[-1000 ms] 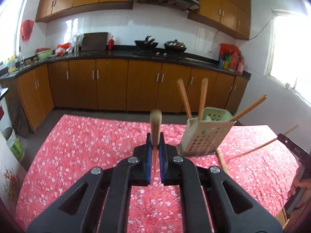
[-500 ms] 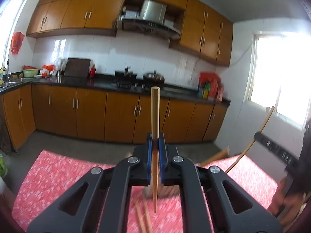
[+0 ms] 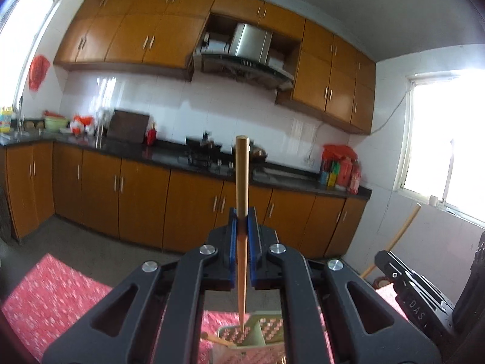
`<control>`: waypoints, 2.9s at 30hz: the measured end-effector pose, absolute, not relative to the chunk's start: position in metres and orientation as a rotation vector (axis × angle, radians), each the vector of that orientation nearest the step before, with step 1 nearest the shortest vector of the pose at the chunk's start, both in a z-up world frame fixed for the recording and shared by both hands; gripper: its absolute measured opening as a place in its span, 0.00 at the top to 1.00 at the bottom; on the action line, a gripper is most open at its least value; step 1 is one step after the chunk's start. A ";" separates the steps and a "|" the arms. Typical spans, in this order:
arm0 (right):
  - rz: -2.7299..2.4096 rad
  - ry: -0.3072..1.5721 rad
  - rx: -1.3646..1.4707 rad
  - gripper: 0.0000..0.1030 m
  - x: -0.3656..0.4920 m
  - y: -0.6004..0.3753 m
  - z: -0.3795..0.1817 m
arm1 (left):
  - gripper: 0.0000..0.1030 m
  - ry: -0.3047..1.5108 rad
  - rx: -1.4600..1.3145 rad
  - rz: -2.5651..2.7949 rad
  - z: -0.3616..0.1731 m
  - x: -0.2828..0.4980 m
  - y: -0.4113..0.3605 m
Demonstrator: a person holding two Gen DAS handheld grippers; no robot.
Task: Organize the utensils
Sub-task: 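Open both tools to drop the chopsticks into the holder, then lower both tools to the cloth and close each on a chopstick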
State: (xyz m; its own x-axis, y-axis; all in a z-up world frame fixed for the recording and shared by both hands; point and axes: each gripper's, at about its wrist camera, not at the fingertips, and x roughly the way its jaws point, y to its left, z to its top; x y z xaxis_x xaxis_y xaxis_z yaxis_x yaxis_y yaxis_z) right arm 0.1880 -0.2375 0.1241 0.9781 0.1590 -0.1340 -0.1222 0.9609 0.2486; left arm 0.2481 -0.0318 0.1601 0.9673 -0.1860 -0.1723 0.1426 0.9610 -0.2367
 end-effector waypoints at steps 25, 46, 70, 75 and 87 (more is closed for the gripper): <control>0.063 0.403 0.193 0.62 0.117 -0.276 0.061 | 0.57 0.418 -0.136 -0.084 0.076 0.152 0.032; 0.068 0.894 0.155 0.93 0.137 -0.245 -0.089 | 0.72 0.862 -0.089 -0.175 -0.073 0.147 0.002; 0.026 0.870 0.113 0.93 0.147 -0.255 -0.089 | 0.92 0.918 -0.026 0.023 -0.093 0.185 0.035; -0.018 0.869 0.112 0.93 0.163 -0.266 -0.090 | 0.91 0.906 -0.066 0.057 -0.093 0.196 0.060; -0.023 0.851 0.106 0.92 0.172 -0.268 -0.091 | 0.87 0.900 -0.073 0.042 -0.093 0.198 0.064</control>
State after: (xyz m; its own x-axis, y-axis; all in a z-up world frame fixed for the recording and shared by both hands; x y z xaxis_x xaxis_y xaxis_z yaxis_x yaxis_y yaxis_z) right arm 0.1723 -0.2678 -0.0913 0.6591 0.0216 -0.7518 0.0628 0.9945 0.0837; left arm 0.1980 0.0643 -0.0928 0.6211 0.0058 -0.7837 -0.0675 0.9967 -0.0461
